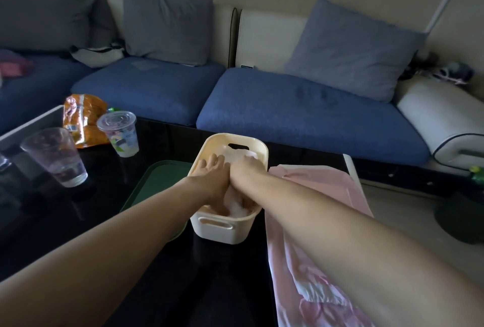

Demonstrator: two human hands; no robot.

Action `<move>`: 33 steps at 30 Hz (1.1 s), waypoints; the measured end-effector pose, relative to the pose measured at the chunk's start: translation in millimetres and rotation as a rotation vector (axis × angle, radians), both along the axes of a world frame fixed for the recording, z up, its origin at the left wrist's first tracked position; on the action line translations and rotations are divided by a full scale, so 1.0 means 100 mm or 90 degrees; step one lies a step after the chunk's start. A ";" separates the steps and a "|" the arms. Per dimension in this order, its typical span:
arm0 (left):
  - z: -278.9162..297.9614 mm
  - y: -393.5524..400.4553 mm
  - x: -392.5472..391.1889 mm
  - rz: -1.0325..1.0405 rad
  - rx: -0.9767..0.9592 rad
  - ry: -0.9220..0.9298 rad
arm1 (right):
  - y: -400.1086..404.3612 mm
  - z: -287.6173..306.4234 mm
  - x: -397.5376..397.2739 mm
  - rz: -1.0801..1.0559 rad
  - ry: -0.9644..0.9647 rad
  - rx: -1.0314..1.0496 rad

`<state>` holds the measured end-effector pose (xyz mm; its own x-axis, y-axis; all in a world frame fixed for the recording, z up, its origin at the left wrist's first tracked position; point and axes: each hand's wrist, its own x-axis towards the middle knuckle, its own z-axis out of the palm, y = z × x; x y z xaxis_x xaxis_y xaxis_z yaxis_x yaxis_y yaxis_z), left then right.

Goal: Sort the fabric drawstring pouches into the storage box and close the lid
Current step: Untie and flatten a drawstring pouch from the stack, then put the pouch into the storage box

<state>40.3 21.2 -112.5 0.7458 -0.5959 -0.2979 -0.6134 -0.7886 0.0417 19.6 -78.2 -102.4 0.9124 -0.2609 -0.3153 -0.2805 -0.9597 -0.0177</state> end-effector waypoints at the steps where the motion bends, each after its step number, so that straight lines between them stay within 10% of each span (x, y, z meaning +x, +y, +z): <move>1: 0.02 0.03 0.00 -0.011 -0.010 -0.023 | 0.02 0.07 0.01 -0.024 -0.009 -0.028; 22: -0.28 -0.03 0.10 -0.001 -0.056 0.097 | -0.18 0.13 0.25 0.009 0.211 0.090; 33: 0.35 0.12 -0.36 0.019 -0.195 -0.189 | -0.39 0.37 -0.40 0.065 -0.193 0.053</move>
<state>4.1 33.1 -77.9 0.7904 -0.6007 0.1202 -0.6116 -0.7847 0.1010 -20.8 -117.0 -64.9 0.9882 -0.1476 -0.0420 -0.1525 -0.9745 -0.1646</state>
